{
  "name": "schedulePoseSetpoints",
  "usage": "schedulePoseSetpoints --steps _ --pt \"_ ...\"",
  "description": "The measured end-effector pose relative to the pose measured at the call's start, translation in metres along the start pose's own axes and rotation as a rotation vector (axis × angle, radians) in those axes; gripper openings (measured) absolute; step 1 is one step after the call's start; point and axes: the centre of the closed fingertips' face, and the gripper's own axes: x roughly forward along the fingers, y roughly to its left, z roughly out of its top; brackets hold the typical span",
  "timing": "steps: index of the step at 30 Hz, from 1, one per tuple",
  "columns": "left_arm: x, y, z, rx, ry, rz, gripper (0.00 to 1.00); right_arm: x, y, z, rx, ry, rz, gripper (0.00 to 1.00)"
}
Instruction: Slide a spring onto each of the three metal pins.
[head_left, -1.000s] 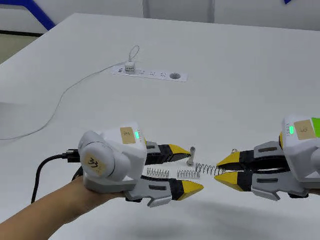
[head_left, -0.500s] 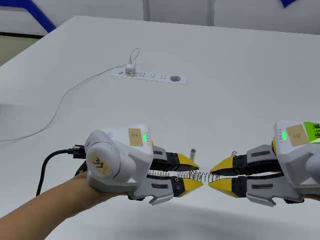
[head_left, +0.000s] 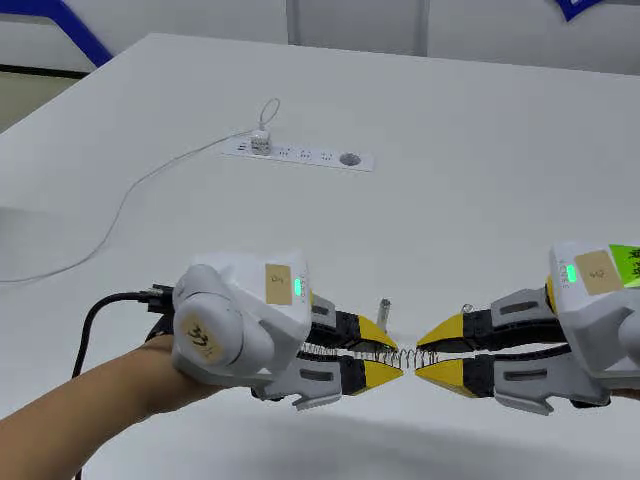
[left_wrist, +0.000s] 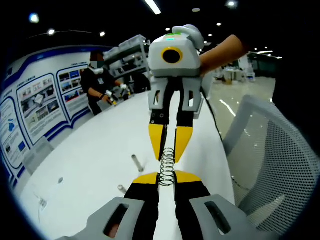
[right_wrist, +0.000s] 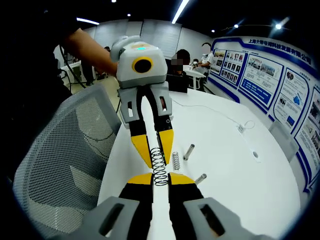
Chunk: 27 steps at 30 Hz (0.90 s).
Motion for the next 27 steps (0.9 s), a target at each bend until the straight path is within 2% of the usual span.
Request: schedulePoseSetpoints --steps 9,13,16,19,20,23,27 --pt "-0.002 0.002 0.006 -0.003 -0.023 -0.011 0.09 -0.005 -0.006 0.004 0.073 -0.05 -0.004 0.15" --pt "-0.001 0.001 0.008 0.012 -0.027 -0.021 0.09 -0.003 -0.004 -0.001 0.088 -0.032 0.017 0.15" --pt "-0.001 0.001 0.009 0.012 -0.032 -0.02 0.09 -0.002 -0.001 -0.001 0.126 -0.048 0.04 0.15" --pt "-0.001 0.002 0.012 0.009 -0.043 -0.021 0.09 -0.001 0.0 -0.003 0.129 -0.039 0.039 0.14" --pt "-0.001 0.001 0.012 0.01 -0.041 -0.023 0.09 -0.002 -0.001 -0.001 0.125 -0.053 0.028 0.13" --pt "-0.002 0.001 0.011 0.008 -0.042 -0.022 0.09 -0.003 0.0 0.001 0.155 -0.071 0.037 0.12" --pt "-0.002 0.002 0.01 0.002 -0.043 -0.02 0.09 -0.004 0.001 0.006 0.156 -0.09 0.038 0.12"
